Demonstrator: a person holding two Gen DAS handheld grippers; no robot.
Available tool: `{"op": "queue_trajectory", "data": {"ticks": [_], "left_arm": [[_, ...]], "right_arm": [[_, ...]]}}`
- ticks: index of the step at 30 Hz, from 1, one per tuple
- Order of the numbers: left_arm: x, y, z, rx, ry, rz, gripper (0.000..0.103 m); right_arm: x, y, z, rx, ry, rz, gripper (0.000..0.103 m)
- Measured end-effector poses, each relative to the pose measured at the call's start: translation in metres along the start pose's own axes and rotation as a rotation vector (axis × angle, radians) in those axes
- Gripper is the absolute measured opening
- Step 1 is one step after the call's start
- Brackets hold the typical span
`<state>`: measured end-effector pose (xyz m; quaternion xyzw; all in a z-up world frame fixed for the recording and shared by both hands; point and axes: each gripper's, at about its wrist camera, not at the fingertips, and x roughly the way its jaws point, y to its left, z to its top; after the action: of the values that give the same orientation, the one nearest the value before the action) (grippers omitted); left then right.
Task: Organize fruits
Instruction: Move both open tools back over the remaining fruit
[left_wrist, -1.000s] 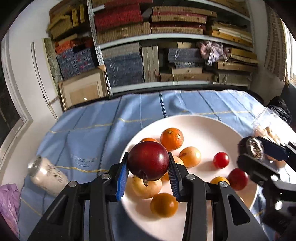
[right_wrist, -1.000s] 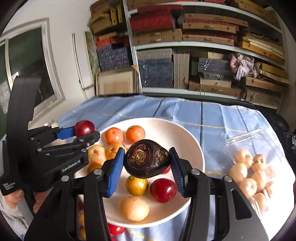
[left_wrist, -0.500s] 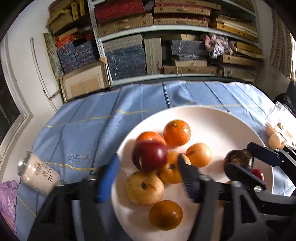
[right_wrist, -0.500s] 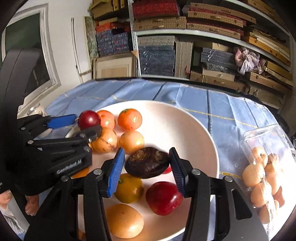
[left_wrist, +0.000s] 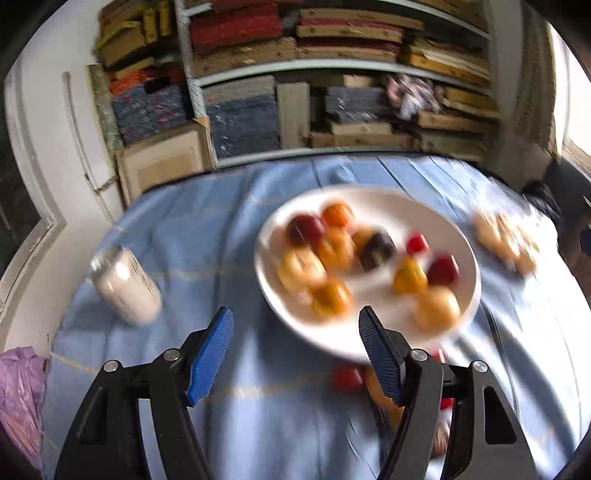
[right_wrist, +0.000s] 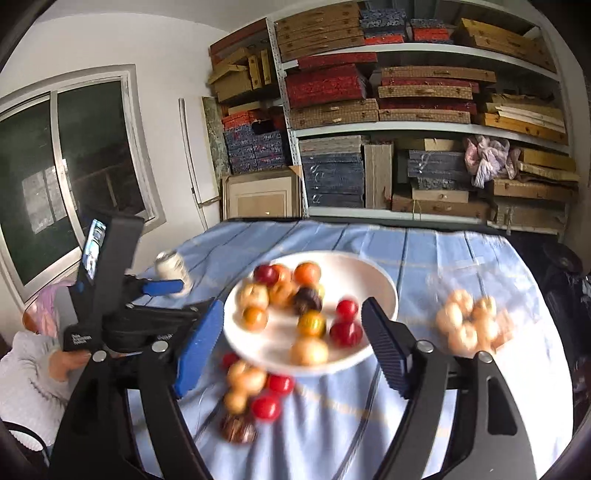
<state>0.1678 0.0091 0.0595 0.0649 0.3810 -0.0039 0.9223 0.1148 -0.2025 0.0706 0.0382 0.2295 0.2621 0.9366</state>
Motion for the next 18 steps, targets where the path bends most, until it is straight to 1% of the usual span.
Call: {"op": "queue_trajectory", "data": {"ticks": [3,4,5,6,8,10,12,14,16,18], "left_arm": [[0.003,-0.016,-0.027,0.006,0.033,-0.039,0.071],[0.003,-0.021,-0.035,0.000,0.047,-0.063,0.071],[0.003,-0.026,-0.043,0.002,0.053,-0.075,0.071],[0.002,-0.030,-0.049,0.012,0.052,-0.072,0.071],[-0.002,-0.032,-0.057,0.041,0.018,-0.008,0.071],[-0.001,-0.021,-0.057,0.018,-0.001,0.039,0.071],[0.003,-0.008,-0.054,-0.023,0.009,0.055,0.071],[0.012,0.002,-0.051,-0.050,0.036,0.045,0.071],[0.019,-0.002,-0.048,-0.019,0.055,0.024,0.071],[0.020,-0.011,-0.046,0.028,0.036,0.042,0.071]], "right_arm": [[-0.012,0.003,-0.036,0.042,0.005,0.014,0.075],[-0.010,0.005,-0.051,0.053,0.033,0.036,0.075],[-0.006,0.011,-0.059,0.038,0.066,0.043,0.075],[0.000,0.020,-0.067,-0.019,0.110,0.030,0.075],[0.010,0.034,-0.075,-0.093,0.163,0.032,0.075],[0.015,0.039,-0.080,-0.083,0.201,0.079,0.075],[0.017,0.042,-0.084,-0.077,0.224,0.106,0.075],[0.015,0.042,-0.086,-0.061,0.226,0.104,0.075],[0.015,0.038,-0.086,-0.031,0.229,0.107,0.075],[0.017,0.035,-0.086,-0.014,0.234,0.094,0.075]]}}
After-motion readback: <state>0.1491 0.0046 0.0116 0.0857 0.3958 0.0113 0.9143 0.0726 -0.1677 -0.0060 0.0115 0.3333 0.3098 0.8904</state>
